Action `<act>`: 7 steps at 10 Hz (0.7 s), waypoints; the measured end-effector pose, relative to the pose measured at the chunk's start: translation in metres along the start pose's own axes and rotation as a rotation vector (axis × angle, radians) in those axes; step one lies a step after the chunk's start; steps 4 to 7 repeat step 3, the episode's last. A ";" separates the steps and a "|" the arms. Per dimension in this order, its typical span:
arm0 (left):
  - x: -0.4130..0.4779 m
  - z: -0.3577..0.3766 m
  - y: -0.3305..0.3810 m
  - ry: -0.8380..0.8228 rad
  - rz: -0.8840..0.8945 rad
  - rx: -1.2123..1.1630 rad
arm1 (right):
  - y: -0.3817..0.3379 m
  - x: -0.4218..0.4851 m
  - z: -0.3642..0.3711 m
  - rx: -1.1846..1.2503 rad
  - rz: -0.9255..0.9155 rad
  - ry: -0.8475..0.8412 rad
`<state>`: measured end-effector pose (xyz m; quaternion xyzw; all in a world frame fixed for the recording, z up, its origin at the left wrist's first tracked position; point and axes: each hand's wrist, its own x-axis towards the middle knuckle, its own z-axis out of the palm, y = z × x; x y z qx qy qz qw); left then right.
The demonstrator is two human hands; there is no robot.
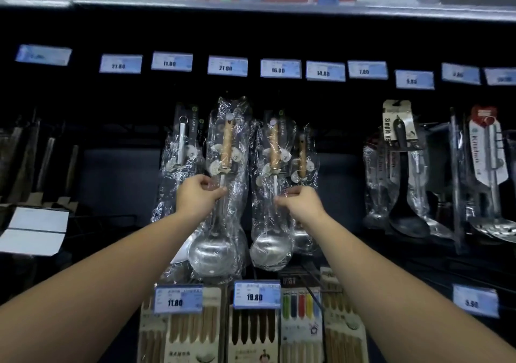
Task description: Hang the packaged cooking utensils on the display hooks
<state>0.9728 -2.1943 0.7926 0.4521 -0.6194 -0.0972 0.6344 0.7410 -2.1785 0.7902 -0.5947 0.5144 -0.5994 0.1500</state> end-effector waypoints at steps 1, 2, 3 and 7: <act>-0.012 -0.008 0.004 -0.011 0.020 0.044 | 0.000 -0.007 -0.006 -0.048 -0.010 -0.027; -0.034 -0.019 0.001 -0.065 0.033 0.159 | 0.004 -0.032 -0.009 -0.147 0.011 -0.075; -0.058 -0.032 0.001 -0.122 0.004 0.265 | -0.001 -0.063 -0.012 -0.251 0.036 -0.081; -0.058 -0.032 0.001 -0.122 0.004 0.265 | -0.001 -0.063 -0.012 -0.251 0.036 -0.081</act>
